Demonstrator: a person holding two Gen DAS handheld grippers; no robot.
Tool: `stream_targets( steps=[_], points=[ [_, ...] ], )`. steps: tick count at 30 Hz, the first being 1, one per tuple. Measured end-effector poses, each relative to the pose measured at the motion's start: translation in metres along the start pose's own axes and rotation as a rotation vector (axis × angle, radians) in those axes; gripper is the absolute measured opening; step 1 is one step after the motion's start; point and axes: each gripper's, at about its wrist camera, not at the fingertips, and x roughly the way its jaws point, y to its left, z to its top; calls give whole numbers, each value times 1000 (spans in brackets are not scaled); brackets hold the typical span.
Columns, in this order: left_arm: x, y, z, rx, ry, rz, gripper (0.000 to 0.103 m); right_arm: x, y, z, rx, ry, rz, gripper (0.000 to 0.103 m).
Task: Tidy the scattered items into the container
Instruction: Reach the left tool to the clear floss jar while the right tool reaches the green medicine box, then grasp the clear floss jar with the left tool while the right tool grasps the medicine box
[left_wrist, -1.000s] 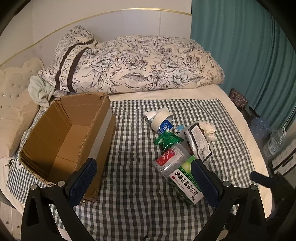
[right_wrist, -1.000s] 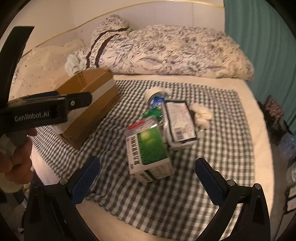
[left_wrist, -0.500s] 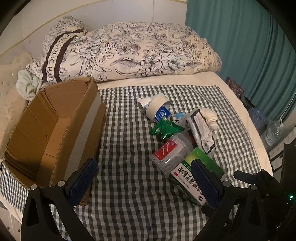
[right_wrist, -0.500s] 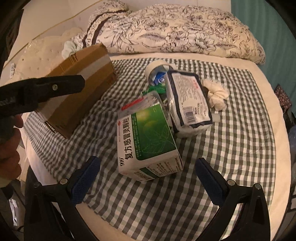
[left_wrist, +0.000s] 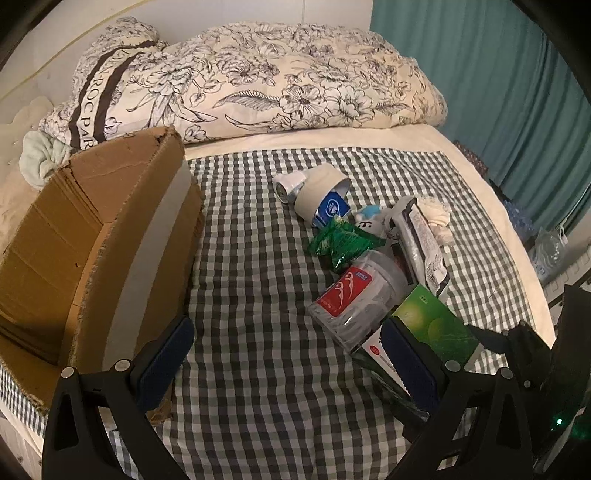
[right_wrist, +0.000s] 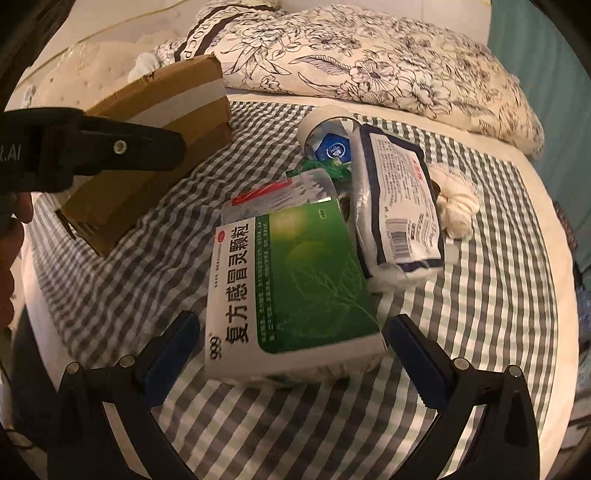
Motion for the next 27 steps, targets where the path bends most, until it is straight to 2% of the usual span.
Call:
stream_targets(
  steps=[5, 7, 10, 14, 21, 27],
  points=[
    [17, -5, -1, 30, 35, -19, 103, 5, -2, 3, -8, -16, -23, 103],
    [23, -7, -2, 41, 45, -26, 103, 5, -6, 3, 2, -22, -18, 98],
    [32, -10, -2, 49, 58, -41, 103, 6, -15, 3, 38, -18, 34, 81],
    [43, -13, 0, 61, 74, -50, 103, 6, -24, 3, 67, -10, 46, 80],
    [65, -21, 0, 115, 103, -89, 103, -4, -61, -1, 165, 0, -32, 79],
    [88, -39, 2, 217, 126, -168, 103, -10, -94, -9, 244, 21, -94, 79]
  ],
)
